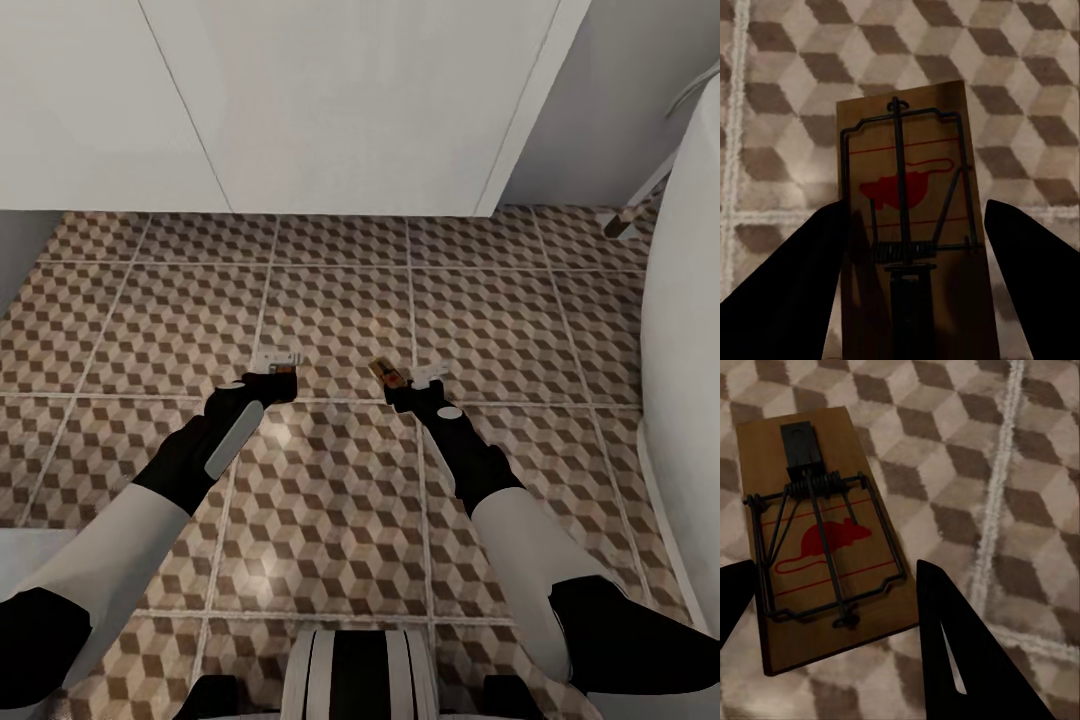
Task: Take the four mousetraps from the cabinet in the bathroom and place them on the bathroom floor. Make sure all four end up on the same floor surface, and ensure that at least two of them are either under or directly next to the same bathroom sink.
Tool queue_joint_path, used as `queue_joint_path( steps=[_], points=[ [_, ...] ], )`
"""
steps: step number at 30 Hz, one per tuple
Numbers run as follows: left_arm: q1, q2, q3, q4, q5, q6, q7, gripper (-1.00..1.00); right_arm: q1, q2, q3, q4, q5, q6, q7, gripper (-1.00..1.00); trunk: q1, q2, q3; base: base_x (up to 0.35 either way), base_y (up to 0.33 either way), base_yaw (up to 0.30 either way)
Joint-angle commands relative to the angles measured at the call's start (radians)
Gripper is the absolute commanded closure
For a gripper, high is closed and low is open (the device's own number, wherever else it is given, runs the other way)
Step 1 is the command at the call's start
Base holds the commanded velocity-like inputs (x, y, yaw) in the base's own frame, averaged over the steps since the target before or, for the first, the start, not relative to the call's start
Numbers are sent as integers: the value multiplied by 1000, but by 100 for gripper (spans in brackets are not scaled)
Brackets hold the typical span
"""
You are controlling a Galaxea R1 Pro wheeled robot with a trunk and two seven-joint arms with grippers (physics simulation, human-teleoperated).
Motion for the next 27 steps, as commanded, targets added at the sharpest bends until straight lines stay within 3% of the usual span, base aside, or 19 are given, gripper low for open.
queue_joint_path(
  steps=[1, 11, 20, 27],
  points=[
    [1, 1, -4, -2, 10, 1, 10, 100, 0, 0, 0, -3, 6, 3, 5, 100, 0, -1, -5, 0, 0, 0],
    [5, 1, -22, -23, 10, 2, 11, 100, 0, 3, 1, -6, 4, -152, 3, 100, 5, -3, -49, 0, 0, 0],
    [23, 1, -24, -85, 10, 2, 12, 100, 4, 3, 1, -7, 4, -347, 7, 100, 5, -3, -58, 0, 0, 0],
    [51, 2, -24, -120, 10, 2, 13, 100, 5, 3, 0, -3, 4, -388, 7, 100, 5, -3, -59, 0, 0, 0]
  ],
)
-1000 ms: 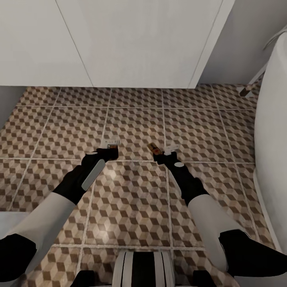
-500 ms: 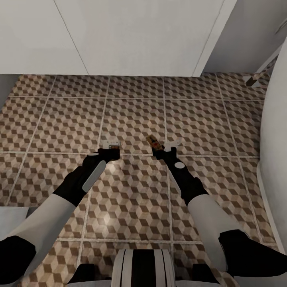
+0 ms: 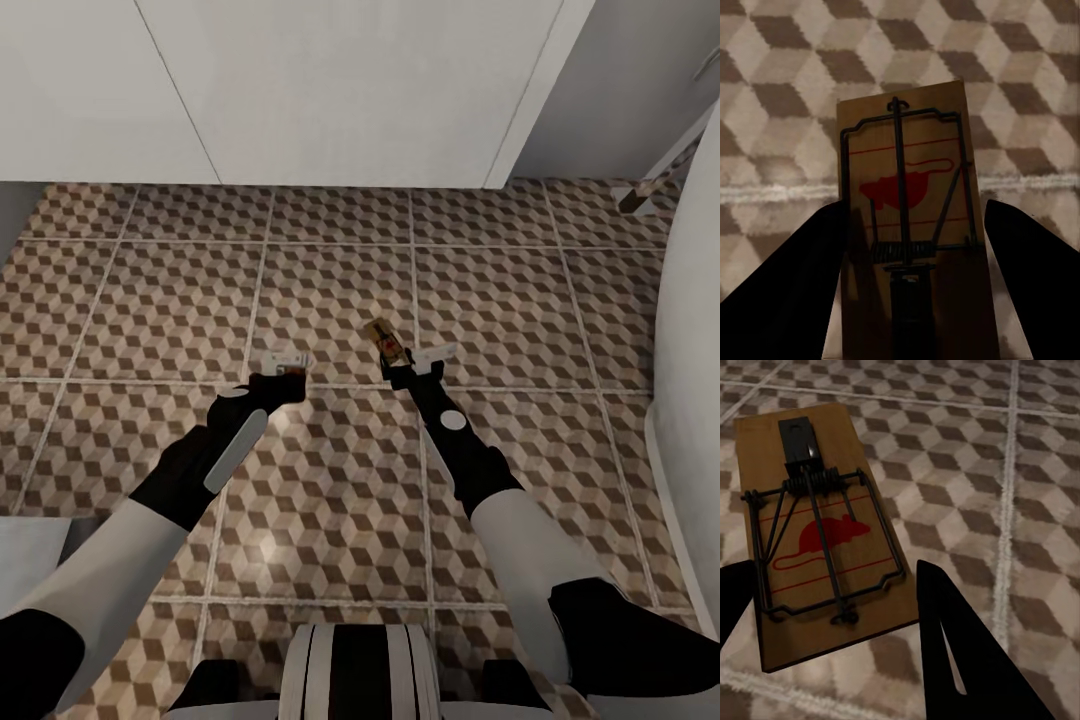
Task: Take the four mousetraps from the cabinet in the bathroom and place them on the bathroom floor. Make sure all four end up on the same floor surface, and ensure that at least two of them are either under or directly next to the same bathroom sink.
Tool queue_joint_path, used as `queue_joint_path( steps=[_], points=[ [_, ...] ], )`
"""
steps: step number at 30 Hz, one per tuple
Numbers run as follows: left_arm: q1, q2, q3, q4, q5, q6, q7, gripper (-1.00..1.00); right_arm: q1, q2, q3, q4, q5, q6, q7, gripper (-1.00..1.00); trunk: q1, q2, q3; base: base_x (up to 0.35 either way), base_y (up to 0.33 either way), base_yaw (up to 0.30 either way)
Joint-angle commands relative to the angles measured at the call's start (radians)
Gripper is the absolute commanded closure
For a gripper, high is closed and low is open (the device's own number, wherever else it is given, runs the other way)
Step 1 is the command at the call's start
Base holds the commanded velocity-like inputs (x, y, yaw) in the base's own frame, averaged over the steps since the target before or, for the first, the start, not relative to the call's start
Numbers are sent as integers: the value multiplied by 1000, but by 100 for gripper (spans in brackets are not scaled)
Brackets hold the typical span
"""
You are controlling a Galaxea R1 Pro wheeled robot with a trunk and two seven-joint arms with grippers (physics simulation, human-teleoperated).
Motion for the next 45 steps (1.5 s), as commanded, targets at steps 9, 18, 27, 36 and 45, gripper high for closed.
queue_joint_path(
  steps=[9, 18, 27, 36, 45],
  points=[
    [19, 4, -3, 7, 12, 2, 9, 100, 7, -3, -3, 5, 3, -5, 6, 100, 0, 0, -1, 100, 0, 0],
    [23, 4, -3, 9, 11, 2, 9, 100, 26, -4, -3, 7, 4, -5, 5, 100, 0, 0, -1, 298, 0, 0],
    [26, 4, -3, 7, 11, 2, 9, 100, 28, -5, -3, 7, 5, -5, 5, 100, 0, 0, -1, 115, 0, 0],
    [37, 3, -3, 5, 11, 2, 9, 100, 43, -7, -3, 6, 7, -6, 4, 100, 0, 0, -4, 5, 0, 0],
    [39, 4, -3, 4, 10, 1, 9, 100, 46, -8, -3, 0, 7, -6, 3, 100, 4, -3, -39, 0, 0, 0]
  ],
)
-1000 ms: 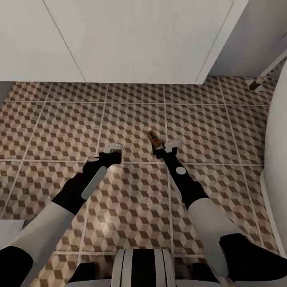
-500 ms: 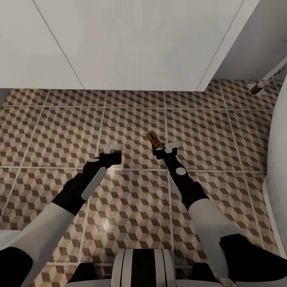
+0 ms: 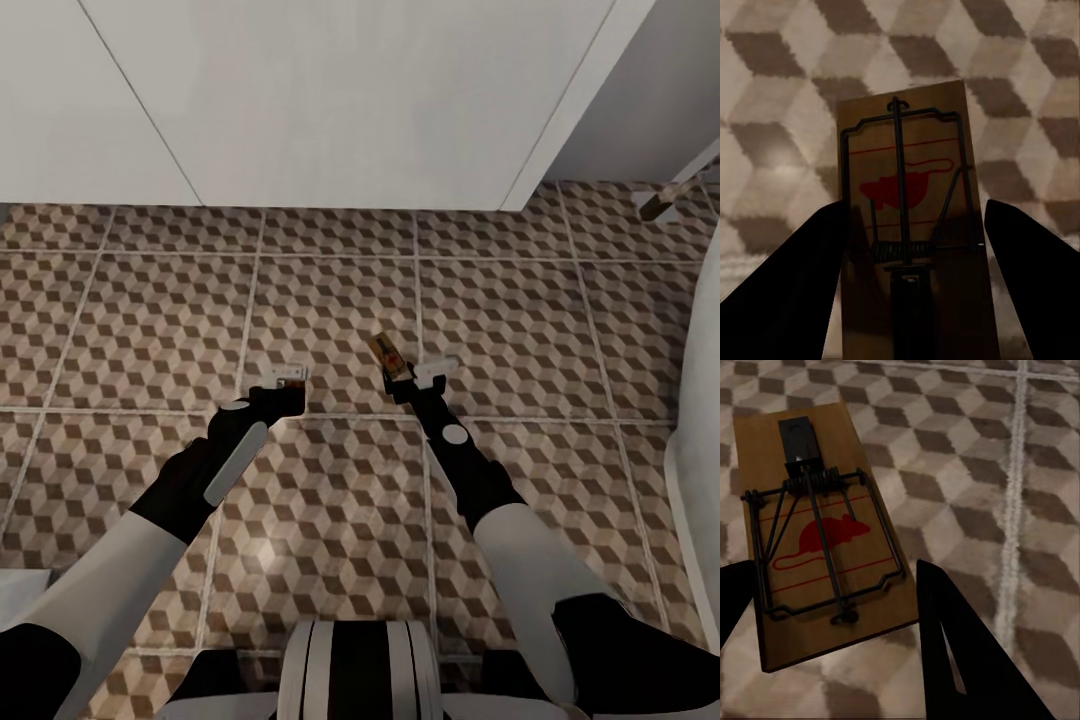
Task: Take the four mousetraps from the cabinet in the bathroom and place them on the bathroom floor. Make sure all four end up on the same floor surface, and ensure that at least two of them are either under or directly next to the same bathroom sink.
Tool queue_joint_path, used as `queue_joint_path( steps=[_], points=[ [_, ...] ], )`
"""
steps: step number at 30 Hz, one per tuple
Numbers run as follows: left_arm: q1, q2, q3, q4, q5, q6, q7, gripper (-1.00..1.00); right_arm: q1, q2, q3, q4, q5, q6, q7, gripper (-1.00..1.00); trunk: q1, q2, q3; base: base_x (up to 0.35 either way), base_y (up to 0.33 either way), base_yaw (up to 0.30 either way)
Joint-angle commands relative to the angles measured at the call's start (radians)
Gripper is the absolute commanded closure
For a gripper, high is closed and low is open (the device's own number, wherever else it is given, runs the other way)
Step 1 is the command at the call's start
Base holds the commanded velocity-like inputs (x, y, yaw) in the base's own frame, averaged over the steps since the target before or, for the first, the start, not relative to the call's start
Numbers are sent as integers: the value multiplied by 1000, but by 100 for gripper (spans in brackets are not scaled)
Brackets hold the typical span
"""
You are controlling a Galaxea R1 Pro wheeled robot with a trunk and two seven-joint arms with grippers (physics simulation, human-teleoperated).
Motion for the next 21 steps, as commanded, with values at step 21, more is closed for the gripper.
queue_joint_path(
  steps=[21],
  points=[
    [2, 1, -3, -94, 10, 1, 12, 100, 0, 2, -1, -67, 2, -4, 6, 100, 4, -2, -44, 0, 0, 26]
  ],
)
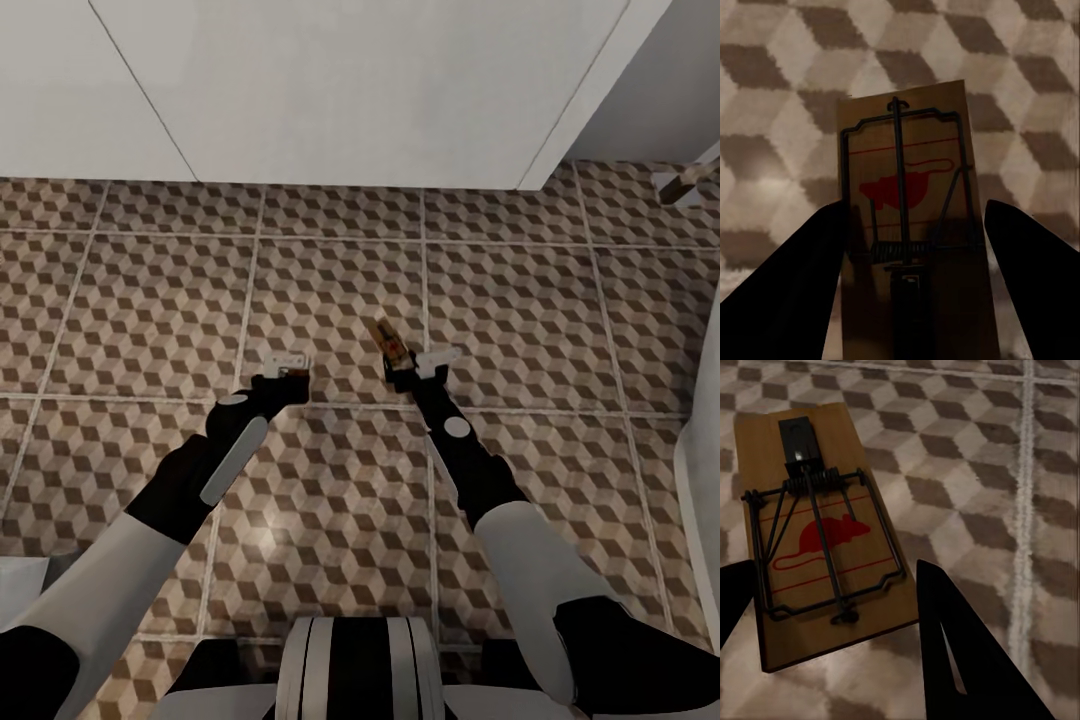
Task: Take the four mousetraps from the cabinet in the bathroom and place them on the bathroom floor. Make sure all four end up on the same floor surface, and ensure that at least two of them are either under or directly next to the same bathroom sink.
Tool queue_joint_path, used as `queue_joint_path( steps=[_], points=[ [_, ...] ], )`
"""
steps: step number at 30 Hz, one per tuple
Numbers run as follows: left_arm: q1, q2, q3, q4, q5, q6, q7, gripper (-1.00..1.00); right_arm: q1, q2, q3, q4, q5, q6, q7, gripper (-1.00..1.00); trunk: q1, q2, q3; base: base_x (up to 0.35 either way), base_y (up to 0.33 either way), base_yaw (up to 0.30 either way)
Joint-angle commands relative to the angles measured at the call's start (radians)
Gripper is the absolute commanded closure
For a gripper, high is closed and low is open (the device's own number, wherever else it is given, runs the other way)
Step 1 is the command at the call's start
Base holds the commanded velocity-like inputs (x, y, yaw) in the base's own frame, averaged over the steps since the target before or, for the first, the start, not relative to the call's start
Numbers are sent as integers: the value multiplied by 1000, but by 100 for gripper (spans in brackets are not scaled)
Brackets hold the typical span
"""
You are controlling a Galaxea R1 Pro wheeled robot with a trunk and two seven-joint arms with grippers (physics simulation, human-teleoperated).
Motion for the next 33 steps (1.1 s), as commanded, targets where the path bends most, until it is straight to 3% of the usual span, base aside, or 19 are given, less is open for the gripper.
queue_joint_path(
  steps=[1, 4, 6, 9, 11, 13, 15, 19, 22, 24, 33],
  points=[
    [0, 1, -3, -8, 9, 1, 10, 100, 0, 1, -2, -4, 3, -2, 7, 100, 0, 0, -1, 0, 0, 9],
    [3, 0, -3, -5, -7, -1, 12, 100, 0, 3, -2, -8, 3, 0, 7, 100, 0, 0, -1, 0, 0, 5],
    [4, -3, -1, 8, -36, -2, 13, 100, -1, 5, -4, -10, 3, 3, 6, 100, 0, 0, -1, 0, 0, 2],
    [5, -35, 3, 63, -134, -5, 20, 100, -1, 7, -5, -11, 3, 22, 5, 100, 0, 0, -1, 0, 0, 0],
    [5, -71, 8, 103, -237, -6, 32, 100, -2, 7, -6, -11, 3, 63, 4, 100, 0, 0, -1, 0, 0, 0],
    [5, -86, 12, 120, -291, -8, 36, 100, -4, 9, -6, -11, 3, 95, -1, 100, 0, 0, -1, 0, 0, 0],
    [5, -95, 18, 130, -320, -10, 37, 100, -7, 9, -6, -11, 3, 121, -5, 100, 0, 0, -1, 0, 0, 0],
    [2, -110, 46, 153, -342, -11, 36, 100, -14, 10, -6, -11, 2, 154, -9, 100, 0, 0, -1, 0, 0, 0],
    [-16, -129, 123, 207, -348, -8, 33, 100, -18, 10, -5, -11, 2, 194, -12, 100, 0, 0, -1, 0, 0, 0],
    [-42, -135, 152, 222, -349, -4, 33, 100, -19, 10, -5, -11, 4, 218, -12, 100, 0, 0, -1, 0, 0, 0],
    [-182, -140, 239, 269, -350, 102, 32, 100, -81, 10, -5, -1, 93, 300, -54, 100, 0, 0, -1, 0, 0, 0]
  ],
)
